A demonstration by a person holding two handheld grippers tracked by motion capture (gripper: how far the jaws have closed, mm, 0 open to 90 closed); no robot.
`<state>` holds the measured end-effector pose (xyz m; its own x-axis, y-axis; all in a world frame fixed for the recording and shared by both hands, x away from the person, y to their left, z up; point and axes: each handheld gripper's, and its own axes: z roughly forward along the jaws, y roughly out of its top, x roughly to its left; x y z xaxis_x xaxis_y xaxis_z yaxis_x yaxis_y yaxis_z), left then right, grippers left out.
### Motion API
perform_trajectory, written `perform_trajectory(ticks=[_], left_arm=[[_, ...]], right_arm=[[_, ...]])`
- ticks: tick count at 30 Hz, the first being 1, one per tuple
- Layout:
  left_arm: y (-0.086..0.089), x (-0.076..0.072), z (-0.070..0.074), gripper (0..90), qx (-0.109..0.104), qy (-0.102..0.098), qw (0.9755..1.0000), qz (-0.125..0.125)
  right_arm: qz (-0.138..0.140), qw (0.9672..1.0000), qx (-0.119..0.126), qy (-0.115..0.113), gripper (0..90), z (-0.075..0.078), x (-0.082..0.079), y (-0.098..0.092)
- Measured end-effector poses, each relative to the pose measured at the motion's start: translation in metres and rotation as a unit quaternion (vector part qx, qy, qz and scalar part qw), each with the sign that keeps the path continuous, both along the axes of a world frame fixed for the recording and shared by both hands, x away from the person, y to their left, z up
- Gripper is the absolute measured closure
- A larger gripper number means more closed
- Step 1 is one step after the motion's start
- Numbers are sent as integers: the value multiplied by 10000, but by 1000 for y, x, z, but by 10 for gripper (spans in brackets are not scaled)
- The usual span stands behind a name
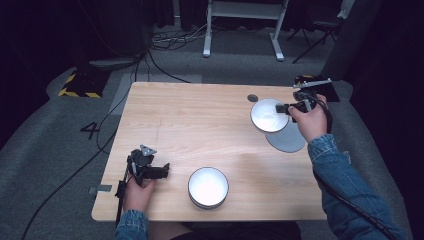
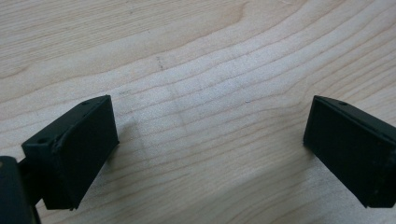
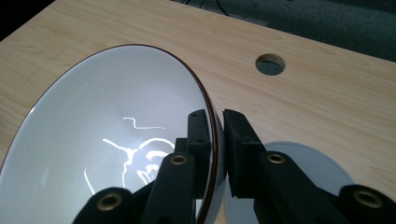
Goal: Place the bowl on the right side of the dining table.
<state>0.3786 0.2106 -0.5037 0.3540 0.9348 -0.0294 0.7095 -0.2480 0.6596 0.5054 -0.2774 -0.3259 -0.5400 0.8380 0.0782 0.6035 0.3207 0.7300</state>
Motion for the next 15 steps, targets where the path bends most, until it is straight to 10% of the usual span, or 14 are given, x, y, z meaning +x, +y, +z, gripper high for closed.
perform_trajectory(ticks=[15], left_arm=[[0,0,0,31,-28,-12,10000,3]], right_arm=[[-698,9975,-125,34,815,-4,30,-40]])
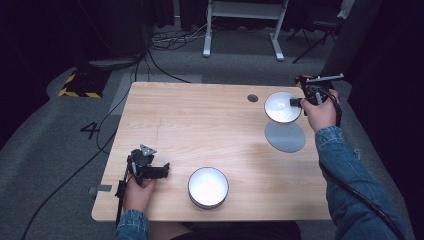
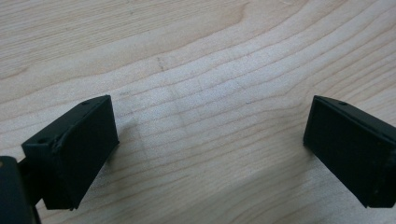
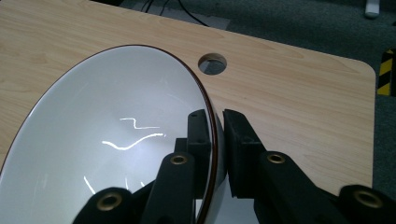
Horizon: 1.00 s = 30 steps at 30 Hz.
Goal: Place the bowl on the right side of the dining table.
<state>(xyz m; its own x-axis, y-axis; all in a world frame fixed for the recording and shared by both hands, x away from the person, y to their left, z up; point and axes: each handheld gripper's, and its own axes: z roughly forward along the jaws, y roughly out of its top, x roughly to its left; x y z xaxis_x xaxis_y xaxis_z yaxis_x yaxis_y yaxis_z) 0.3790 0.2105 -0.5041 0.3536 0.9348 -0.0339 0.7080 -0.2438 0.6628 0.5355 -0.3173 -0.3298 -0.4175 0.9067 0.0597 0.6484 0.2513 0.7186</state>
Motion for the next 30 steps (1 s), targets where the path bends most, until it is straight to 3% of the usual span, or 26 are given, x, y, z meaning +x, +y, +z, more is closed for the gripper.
perform_trajectory(ticks=[8,13,16,30], left_arm=[[0,0,0,31,1,-1,10000,-1],[0,0,0,31,1,-5,10000,-2],[0,0,0,31,0,-5,10000,-2],[0,0,0,31,1,0,10000,-1]], right_arm=[[-219,9997,-92,25,814,-5,13,-12],[-591,9975,-250,288,814,-15,20,-26],[-748,9964,-117,379,815,-22,22,-32],[-761,9958,88,500,814,-50,22,-37]])
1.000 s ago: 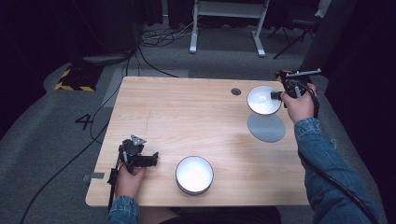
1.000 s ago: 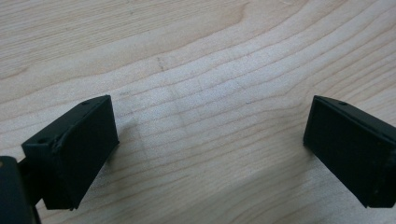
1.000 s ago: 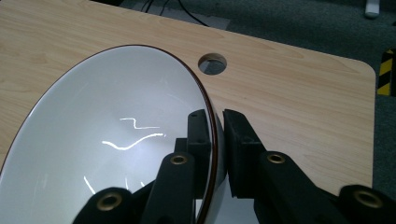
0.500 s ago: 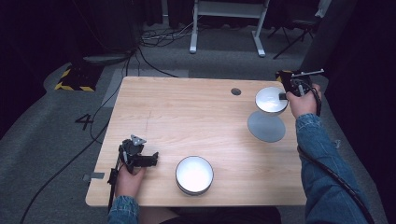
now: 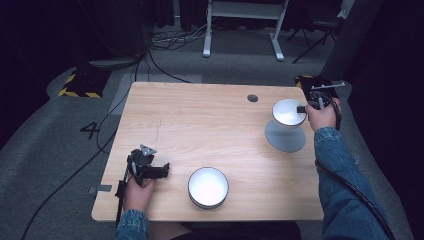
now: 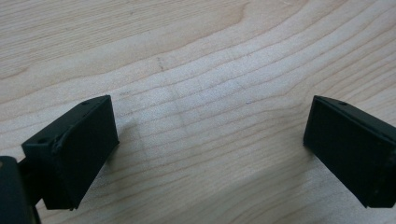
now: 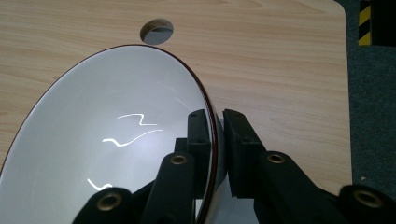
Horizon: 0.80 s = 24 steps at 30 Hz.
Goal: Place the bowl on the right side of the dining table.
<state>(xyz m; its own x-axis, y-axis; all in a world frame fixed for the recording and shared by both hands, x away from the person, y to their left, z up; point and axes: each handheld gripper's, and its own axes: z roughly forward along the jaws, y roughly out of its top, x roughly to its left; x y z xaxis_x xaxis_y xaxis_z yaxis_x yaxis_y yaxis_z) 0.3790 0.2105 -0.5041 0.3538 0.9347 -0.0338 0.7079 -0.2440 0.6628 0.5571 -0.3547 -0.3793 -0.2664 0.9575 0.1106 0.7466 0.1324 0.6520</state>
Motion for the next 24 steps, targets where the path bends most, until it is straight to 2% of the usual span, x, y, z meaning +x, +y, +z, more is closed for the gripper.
perform_trajectory(ticks=[24], left_arm=[[0,0,0,31,0,0,10000,-1]], right_arm=[[-208,9995,14,239,813,-44,1,-6]])
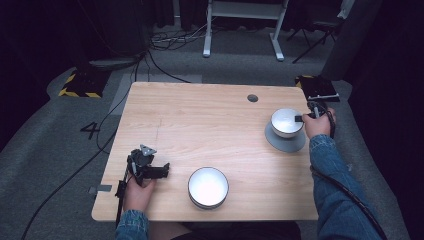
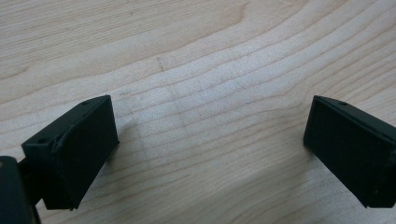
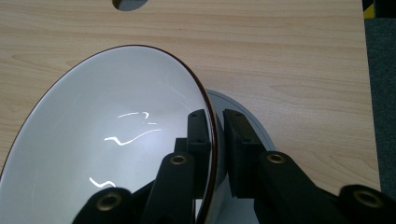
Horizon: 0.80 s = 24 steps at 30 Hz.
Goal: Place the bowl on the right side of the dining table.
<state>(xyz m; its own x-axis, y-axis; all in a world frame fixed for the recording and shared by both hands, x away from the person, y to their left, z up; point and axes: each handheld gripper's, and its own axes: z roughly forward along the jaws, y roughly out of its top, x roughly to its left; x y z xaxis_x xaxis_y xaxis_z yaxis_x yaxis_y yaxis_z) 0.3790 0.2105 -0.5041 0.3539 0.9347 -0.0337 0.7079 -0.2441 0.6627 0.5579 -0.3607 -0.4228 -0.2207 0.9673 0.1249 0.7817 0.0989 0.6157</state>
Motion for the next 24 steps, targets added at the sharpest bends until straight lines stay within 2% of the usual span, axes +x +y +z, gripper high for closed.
perform_trajectory(ticks=[15,24], left_arm=[[0,0,0,31,0,0,10000,-1],[0,0,0,31,2,2,10000,-1]], right_arm=[[-57,10000,-32,33,810,-12,1,-1],[-87,9999,70,12,810,-16,0,-6]])
